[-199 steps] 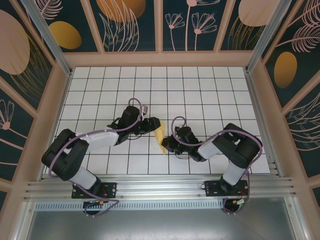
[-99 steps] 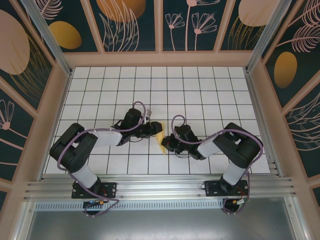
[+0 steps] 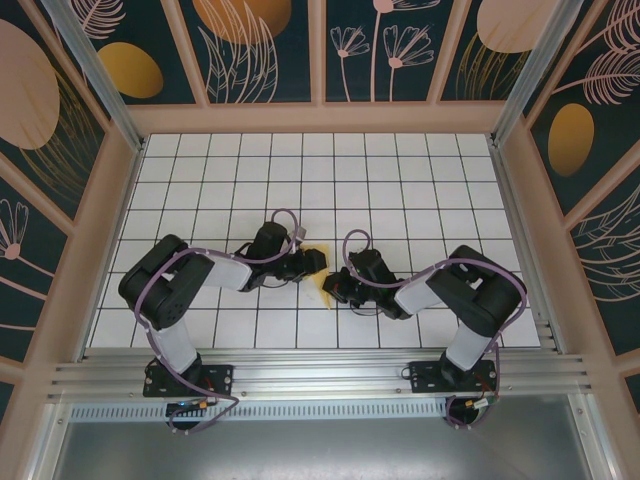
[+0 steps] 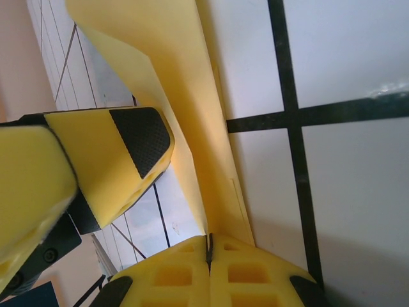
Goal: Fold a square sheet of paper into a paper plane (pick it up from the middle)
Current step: Fold the wing for the fifth time at the center of the table.
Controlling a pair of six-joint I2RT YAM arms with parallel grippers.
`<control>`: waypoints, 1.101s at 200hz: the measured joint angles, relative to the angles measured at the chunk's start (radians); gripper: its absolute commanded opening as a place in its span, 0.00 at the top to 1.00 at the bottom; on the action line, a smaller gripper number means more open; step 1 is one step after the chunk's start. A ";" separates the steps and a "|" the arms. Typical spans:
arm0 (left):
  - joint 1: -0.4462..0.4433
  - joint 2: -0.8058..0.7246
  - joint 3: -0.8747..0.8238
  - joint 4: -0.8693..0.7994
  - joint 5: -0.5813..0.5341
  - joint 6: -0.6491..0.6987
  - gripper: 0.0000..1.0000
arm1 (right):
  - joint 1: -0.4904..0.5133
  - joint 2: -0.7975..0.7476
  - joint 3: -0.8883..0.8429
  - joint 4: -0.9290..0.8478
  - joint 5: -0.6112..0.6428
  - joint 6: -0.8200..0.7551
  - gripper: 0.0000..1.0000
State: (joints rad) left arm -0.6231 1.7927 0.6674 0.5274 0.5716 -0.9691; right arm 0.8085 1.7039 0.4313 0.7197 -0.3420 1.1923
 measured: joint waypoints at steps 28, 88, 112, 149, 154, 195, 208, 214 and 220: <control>0.000 0.002 0.005 -0.008 0.000 0.008 0.49 | 0.000 -0.008 0.004 -0.018 0.002 -0.004 0.91; -0.001 0.004 0.019 -0.035 0.001 0.028 0.49 | 0.024 -0.054 0.011 -0.108 0.010 -0.012 0.87; -0.001 0.005 0.019 -0.035 0.004 0.035 0.50 | 0.036 -0.073 0.011 -0.146 0.003 -0.016 0.86; -0.001 0.006 0.019 -0.037 0.006 0.042 0.50 | 0.042 -0.102 0.011 -0.196 0.000 -0.016 0.84; -0.001 0.007 0.019 -0.037 0.008 0.042 0.50 | 0.043 -0.108 0.011 -0.204 0.001 -0.016 0.83; 0.000 0.014 0.027 -0.044 0.021 0.049 0.52 | 0.047 -0.142 0.003 -0.244 0.000 -0.016 0.85; 0.002 0.015 0.028 -0.047 0.023 0.051 0.52 | 0.050 -0.143 -0.003 -0.248 0.000 -0.018 0.88; 0.002 0.015 0.029 -0.049 0.023 0.053 0.52 | 0.051 -0.143 -0.005 -0.249 0.000 -0.021 0.90; 0.002 0.015 0.031 -0.053 0.023 0.053 0.52 | 0.051 -0.143 -0.005 -0.249 0.000 -0.026 0.91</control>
State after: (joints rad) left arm -0.6216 1.8076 0.6983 0.4744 0.5945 -0.9161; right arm 0.8597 1.5604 0.4259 0.4709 -0.3424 1.1667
